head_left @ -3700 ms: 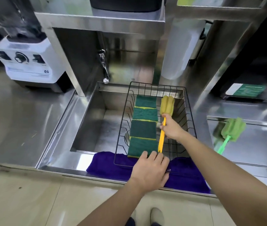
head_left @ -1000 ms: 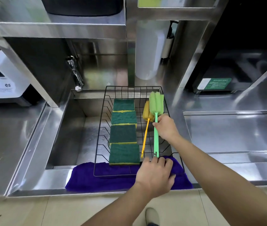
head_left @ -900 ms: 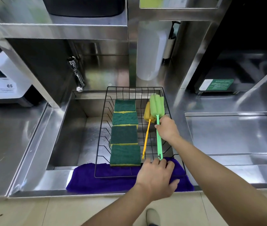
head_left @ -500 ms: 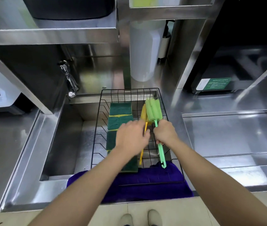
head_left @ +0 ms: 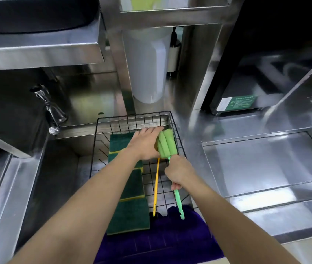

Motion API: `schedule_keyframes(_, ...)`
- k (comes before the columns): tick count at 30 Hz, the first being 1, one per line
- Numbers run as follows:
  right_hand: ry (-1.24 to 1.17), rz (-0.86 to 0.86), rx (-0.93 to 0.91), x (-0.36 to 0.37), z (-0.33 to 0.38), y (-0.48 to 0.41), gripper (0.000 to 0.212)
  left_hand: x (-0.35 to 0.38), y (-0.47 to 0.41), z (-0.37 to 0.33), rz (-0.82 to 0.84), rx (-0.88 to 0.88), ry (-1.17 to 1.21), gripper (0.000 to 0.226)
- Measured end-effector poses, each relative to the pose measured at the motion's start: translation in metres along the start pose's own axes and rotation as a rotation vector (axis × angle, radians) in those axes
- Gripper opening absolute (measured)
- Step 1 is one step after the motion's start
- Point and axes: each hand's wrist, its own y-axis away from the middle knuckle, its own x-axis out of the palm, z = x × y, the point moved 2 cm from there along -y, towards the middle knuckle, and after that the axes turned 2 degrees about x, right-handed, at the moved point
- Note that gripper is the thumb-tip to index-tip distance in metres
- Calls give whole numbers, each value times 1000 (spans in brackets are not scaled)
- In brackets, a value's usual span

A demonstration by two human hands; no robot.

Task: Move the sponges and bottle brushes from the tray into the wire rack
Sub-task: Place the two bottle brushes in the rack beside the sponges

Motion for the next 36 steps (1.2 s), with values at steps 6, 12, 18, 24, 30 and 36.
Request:
schedule_keyframes(6,209,-518,-184,-20,1,0,26,4,1,10,1,-1,117,97)
schedule_keyframes(12,245,-583,-186,-16,1,-38,63,11,2,14,-32,6,148,97)
schedule_keyframes(18,175,-639,-217,-17,-1,-49,52,6,-4,8,48,81,54,119)
schedule_keyframes(24,34,-540,-136,-17,-4,-54,42,5,-9,5,-5,70,60,114)
schedule_keyframes(30,76,-594,-169,-11,-2,-55,41,7,-3,26,-13,53,-111,89)
schedule_keyframes(36,184,-683,-193,-7,-3,-56,45,14,1,31,53,159,-174,66)
